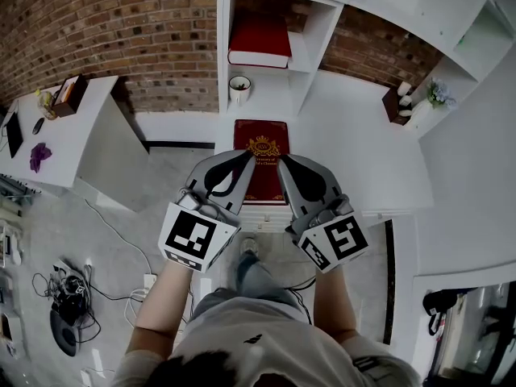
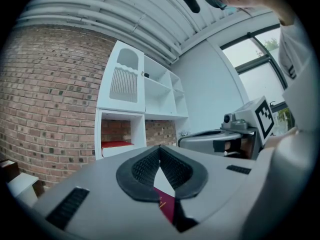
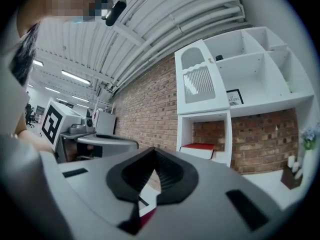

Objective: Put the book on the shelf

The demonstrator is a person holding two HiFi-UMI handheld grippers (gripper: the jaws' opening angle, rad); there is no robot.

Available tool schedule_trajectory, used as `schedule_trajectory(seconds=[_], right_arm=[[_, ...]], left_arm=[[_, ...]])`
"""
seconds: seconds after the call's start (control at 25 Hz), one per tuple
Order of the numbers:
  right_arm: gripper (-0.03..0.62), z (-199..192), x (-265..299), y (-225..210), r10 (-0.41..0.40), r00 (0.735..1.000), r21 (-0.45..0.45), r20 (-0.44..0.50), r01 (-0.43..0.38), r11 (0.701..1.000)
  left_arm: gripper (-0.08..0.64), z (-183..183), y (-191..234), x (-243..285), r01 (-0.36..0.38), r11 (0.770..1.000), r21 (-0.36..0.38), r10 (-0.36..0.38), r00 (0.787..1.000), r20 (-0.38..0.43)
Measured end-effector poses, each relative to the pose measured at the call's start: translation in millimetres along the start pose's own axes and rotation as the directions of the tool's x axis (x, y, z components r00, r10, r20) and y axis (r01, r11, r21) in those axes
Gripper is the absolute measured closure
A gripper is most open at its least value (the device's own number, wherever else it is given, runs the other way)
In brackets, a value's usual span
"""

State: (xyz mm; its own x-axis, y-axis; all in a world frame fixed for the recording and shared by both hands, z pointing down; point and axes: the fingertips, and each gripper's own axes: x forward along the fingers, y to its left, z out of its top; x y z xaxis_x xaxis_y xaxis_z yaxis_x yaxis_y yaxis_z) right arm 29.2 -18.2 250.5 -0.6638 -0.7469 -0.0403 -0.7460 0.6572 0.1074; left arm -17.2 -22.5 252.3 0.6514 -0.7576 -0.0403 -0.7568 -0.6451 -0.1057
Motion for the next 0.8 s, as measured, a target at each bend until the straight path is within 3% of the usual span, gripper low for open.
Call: schedule_trajectory(seconds=[0.8], right_arm=[[0.583, 2.6, 4.9, 5.5, 0.015, 1.000, -0.012, 0.004, -0.015, 1.000]], left_arm=[[0.546, -0.1, 4.1, -3.8, -0.005, 1.000, 0.000, 0.005, 1.000, -0.005]])
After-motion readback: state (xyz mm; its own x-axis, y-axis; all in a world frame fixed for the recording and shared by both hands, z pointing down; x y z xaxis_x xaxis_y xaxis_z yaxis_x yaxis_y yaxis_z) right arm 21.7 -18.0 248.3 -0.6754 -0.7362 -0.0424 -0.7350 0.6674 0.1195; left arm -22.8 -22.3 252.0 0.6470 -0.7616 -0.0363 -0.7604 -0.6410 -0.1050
